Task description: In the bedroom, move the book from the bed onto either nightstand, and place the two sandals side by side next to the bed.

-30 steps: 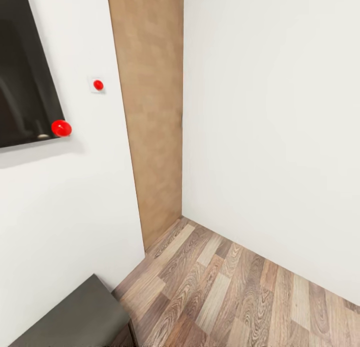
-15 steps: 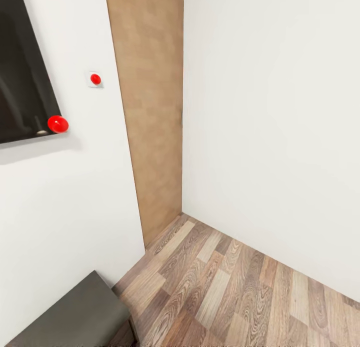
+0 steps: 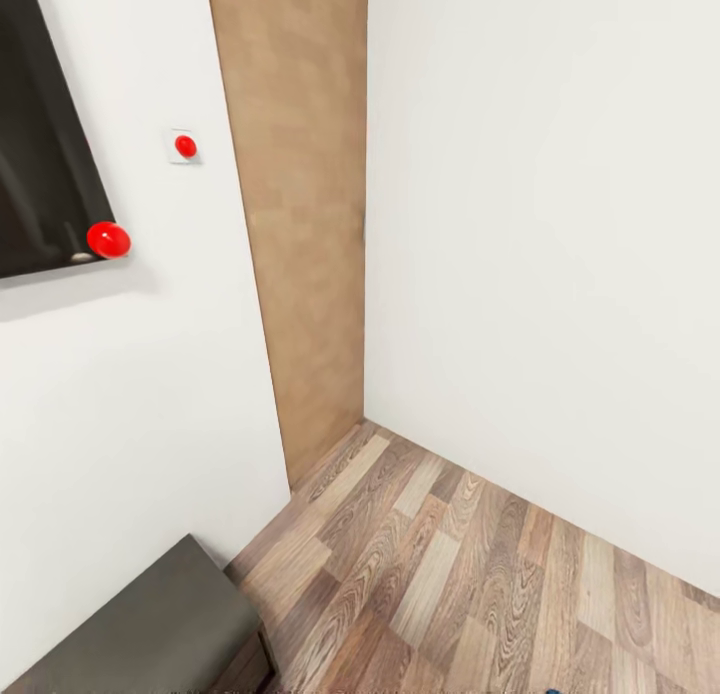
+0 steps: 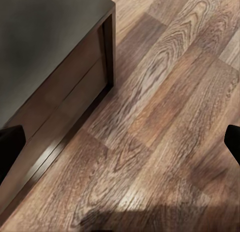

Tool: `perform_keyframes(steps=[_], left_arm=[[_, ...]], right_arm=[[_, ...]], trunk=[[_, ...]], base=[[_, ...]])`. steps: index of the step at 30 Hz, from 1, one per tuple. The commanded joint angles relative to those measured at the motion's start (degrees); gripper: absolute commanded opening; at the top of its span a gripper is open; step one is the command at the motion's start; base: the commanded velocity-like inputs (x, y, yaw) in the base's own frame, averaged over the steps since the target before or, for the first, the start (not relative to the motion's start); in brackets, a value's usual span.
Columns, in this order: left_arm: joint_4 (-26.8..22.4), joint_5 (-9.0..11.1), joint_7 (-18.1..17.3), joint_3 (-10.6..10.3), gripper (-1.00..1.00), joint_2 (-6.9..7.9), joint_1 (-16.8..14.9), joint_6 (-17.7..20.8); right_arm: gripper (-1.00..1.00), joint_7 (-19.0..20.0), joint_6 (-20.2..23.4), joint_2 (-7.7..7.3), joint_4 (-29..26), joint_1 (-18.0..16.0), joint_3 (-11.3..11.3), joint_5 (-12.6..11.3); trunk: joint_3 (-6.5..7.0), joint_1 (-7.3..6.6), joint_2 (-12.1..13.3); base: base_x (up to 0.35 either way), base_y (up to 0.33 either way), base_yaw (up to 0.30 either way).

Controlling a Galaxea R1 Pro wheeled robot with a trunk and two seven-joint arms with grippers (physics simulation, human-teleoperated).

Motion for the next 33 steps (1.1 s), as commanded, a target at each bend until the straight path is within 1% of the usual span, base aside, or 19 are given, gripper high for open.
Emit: perform_keyframes(steps=[1,9,15,27,33], left_arm=[[-0.01,0.01,-0.01,0.06,1.00,-0.02,-0.01,-0.13],[-0.01,0.01,-0.01,0.06,1.00,-0.02,-0.01,-0.13],[-0.02,0.01,-0.01,0.06,1.00,-0.02,-0.01,-0.13],[-0.01,0.01,-0.01,0.06,1.00,-0.02,-0.01,-0.13],[-0.02,0.01,-0.01,0.06,1.00,-0.02,-0.01,-0.13]], right_arm=[[1.00,0.36,-0.01,0.00,0.07,-0.04,-0.12,-0.36],[1.00,0.36,-0.01,0.00,0.10,-0.04,-0.12,-0.36],[1.00,0.36,-0.01,0.00,0.08,-0.04,-0.12,-0.36],[1.00,0.36,-0.01,0.04,0.08,-0.04,-0.12,-0.36],[1.00,0.36,-0.01,0.01,0.09,-0.04,-0.07,-0.36]], trunk=[[-0.14,0.00,-0.03],[-0.84,0.00,-0.03],[-0.96,0.00,-0.03],[-0.97,0.00,-0.03],[-0.94,0.00,-0.03]], base=[[0.000,0.000,0.000],[0.000,0.000,0.000],[0.015,0.000,0.000],[0.262,0.000,0.000],[0.102,0.000,-0.038]])
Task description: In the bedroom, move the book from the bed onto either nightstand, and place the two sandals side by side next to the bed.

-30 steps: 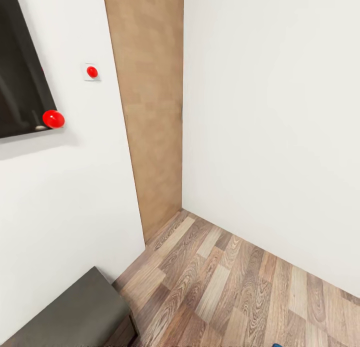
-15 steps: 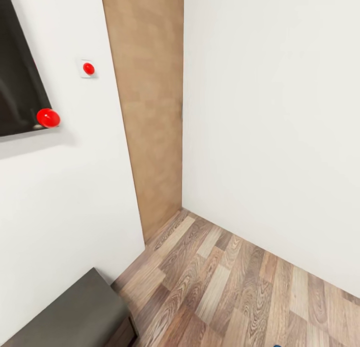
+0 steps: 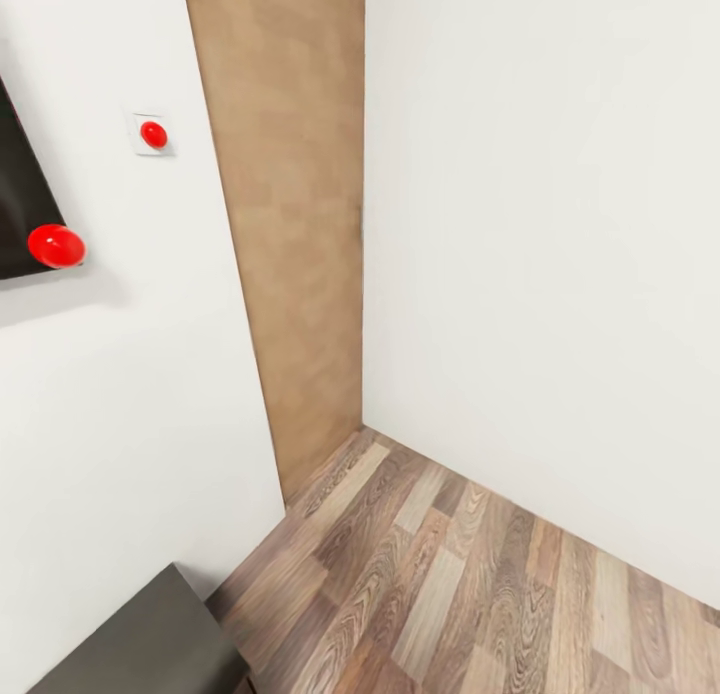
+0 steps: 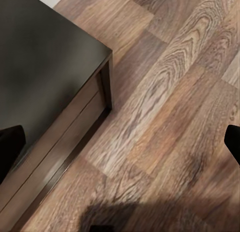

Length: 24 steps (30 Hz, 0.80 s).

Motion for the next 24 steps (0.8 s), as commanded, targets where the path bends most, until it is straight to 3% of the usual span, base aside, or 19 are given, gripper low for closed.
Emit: perform_keyframes(steps=[1,13,19,24], left_arm=[[0.01,0.01,-0.01,0.06,1.00,-0.02,-0.01,-0.15],[0.02,0.01,-0.01,0.06,1.00,-0.02,-0.01,-0.15],[0.02,0.01,-0.01,0.06,1.00,-0.02,-0.01,-0.15],[0.02,0.01,-0.01,0.06,1.00,-0.02,-0.01,-0.15]], right_arm=[[1.00,0.36,-0.01,0.00,0.09,-0.04,-0.10,-0.36],[1.00,0.36,-0.01,-0.02,0.09,-0.04,-0.12,-0.36],[1.00,0.36,-0.01,0.05,0.06,-0.04,-0.12,-0.36],[1.00,0.36,-0.01,0.08,0.06,-0.04,-0.13,-0.36]], trunk=[[-0.02,0.00,-0.02],[0.29,0.00,-0.02],[0.31,0.00,-0.02],[0.31,0.00,-0.02]], base=[[0.024,0.000,-0.184],[0.004,0.000,-0.246],[0.010,0.000,-0.050],[0.234,0.000,-0.005]])
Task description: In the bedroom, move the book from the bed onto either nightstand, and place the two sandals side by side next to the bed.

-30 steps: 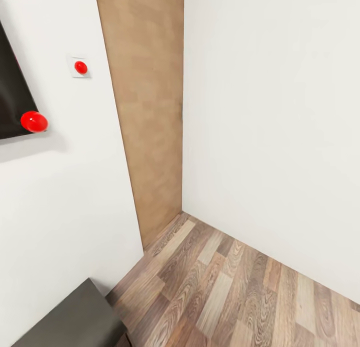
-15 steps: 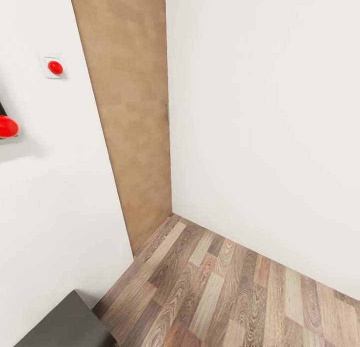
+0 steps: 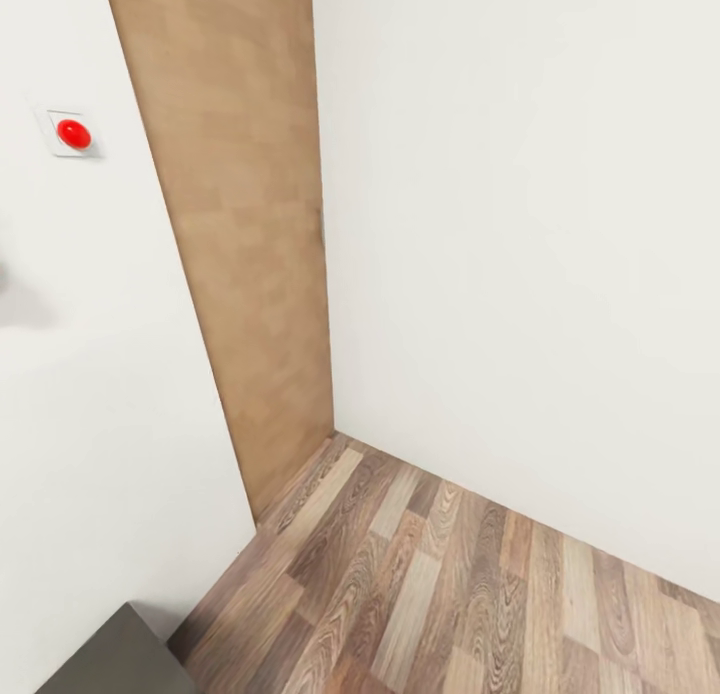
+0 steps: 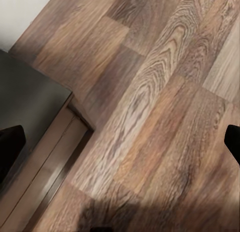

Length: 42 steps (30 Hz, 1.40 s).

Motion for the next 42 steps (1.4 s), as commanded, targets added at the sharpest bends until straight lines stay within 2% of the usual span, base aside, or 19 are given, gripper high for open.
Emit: perform_keyframes(steps=[1,20,42], left_arm=[[-0.01,0.01,-0.01,0.06,1.00,-0.02,-0.01,-0.13],[0.00,0.01,-0.01,0.06,1.00,-0.02,-0.01,-0.13],[0.00,0.01,-0.01,0.06,1.00,-0.02,-0.01,-0.13]], right_arm=[[1.00,0.36,-0.01,0.01,0.07,-0.04,-0.11,-0.36],[1.00,0.36,-0.01,0.01,0.11,-0.04,-0.07,-0.36],[1.00,0.36,-0.01,0.17,0.13,-0.04,-0.14,-0.36]], trunk=[[-0.05,0.03,-0.02],[-0.05,0.03,-0.02],[-0.05,0.03,-0.02]], base=[[0.299,0.000,-0.002],[0.314,0.000,0.000],[0.058,-0.056,0.000]])
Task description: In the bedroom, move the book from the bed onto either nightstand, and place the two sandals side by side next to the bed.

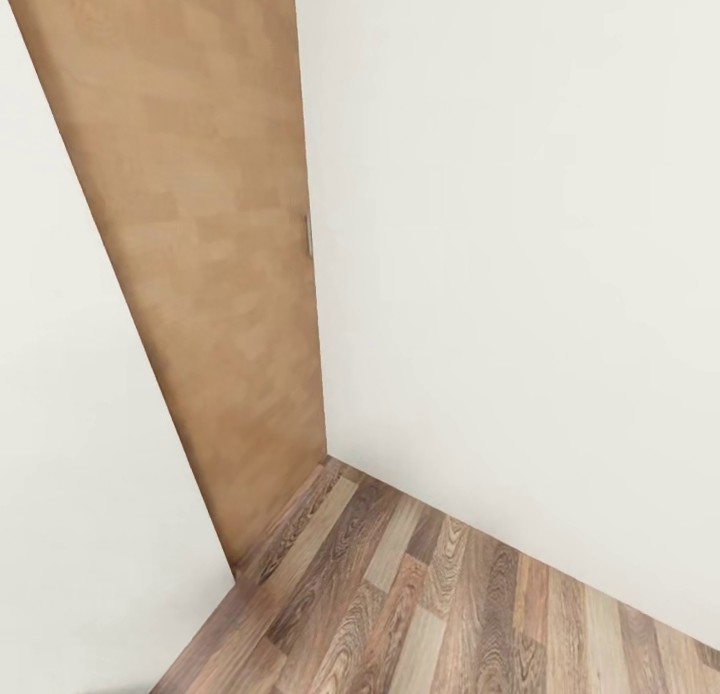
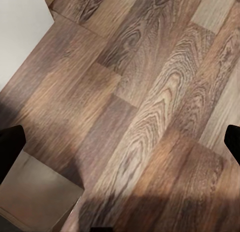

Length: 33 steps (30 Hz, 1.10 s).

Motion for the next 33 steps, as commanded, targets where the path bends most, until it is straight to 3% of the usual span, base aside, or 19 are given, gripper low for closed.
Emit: perform_keyframes(steps=[1,16,33], left_arm=[[-0.01,0.01,-0.01,0.06,1.00,-0.02,-0.01,-0.13],[-0.02,0.01,-0.01,0.06,1.00,-0.02,-0.01,-0.13],[-0.01,0.01,-0.01,0.06,1.00,-0.02,-0.01,-0.13]], right_arm=[[1.00,0.36,-0.02,0.01,0.08,-0.04,-0.12,-0.36],[1.00,0.36,-0.01,-0.05,0.06,-0.04,-0.12,-0.36],[1.00,0.36,-0.02,0.01,0.08,-0.04,-0.06,-0.36]], trunk=[[-0.05,0.00,-0.02],[-0.05,0.00,-0.02],[-0.05,0.00,-0.02]], base=[[0.056,-0.056,0.000],[0.027,-0.023,-0.010],[0.000,0.000,-0.221]])
